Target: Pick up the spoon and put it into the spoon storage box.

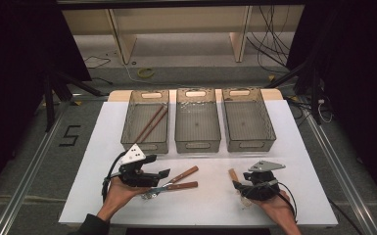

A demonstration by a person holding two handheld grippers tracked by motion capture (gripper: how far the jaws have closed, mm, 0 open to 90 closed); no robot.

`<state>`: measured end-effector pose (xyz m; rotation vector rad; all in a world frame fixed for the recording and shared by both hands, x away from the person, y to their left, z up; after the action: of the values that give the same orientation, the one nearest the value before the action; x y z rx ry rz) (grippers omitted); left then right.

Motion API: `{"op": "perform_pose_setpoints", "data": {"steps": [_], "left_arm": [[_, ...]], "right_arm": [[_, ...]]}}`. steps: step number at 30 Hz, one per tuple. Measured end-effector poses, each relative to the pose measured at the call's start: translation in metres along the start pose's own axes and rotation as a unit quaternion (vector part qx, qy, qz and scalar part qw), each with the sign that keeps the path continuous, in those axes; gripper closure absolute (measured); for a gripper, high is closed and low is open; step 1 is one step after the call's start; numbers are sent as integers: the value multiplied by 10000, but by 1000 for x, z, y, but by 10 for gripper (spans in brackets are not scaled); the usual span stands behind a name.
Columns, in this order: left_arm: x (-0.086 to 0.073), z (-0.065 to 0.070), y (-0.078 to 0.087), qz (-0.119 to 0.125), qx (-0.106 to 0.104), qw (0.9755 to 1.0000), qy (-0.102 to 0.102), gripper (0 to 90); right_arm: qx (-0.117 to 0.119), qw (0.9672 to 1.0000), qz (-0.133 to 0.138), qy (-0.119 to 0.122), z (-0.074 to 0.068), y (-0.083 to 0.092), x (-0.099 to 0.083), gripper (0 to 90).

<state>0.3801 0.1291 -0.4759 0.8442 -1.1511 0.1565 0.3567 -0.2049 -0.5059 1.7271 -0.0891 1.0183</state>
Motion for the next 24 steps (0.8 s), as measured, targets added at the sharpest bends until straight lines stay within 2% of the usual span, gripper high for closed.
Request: {"op": "perform_pose_setpoints", "data": {"steps": [2,9,13,16,24], "left_arm": [[-1,0,1,7,8,10000,22,234],[-6,-3,3,-22,33,9999,97,235],[-8,-2,2,-59,29,10000,64,235],[-9,-3,2,-60,44,10000,65,236],[-10,-4,2,-69,48,9999,85,238]], "right_arm": [[-57,9999,-86,33,0,-3,0,518],[-23,9993,-345,152,0,-11,-1,583],[-67,9982,-534,249,-2,-15,-3,628],[-158,9976,-572,353,-3,-16,-3,681],[-149,9974,-628,318,0,-16,-2,752]]}}
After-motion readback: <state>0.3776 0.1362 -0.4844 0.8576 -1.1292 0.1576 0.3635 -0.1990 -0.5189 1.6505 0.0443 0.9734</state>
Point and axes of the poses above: each handheld gripper's, and its own axes: y roughly backward along the jaws, x roughly out of its top, z roughly to its right, the point moved 5 cm from there along -y, roughly forward along the jaws, and after that the axes turned 2 degrees about -z, right-handed, at the moved point
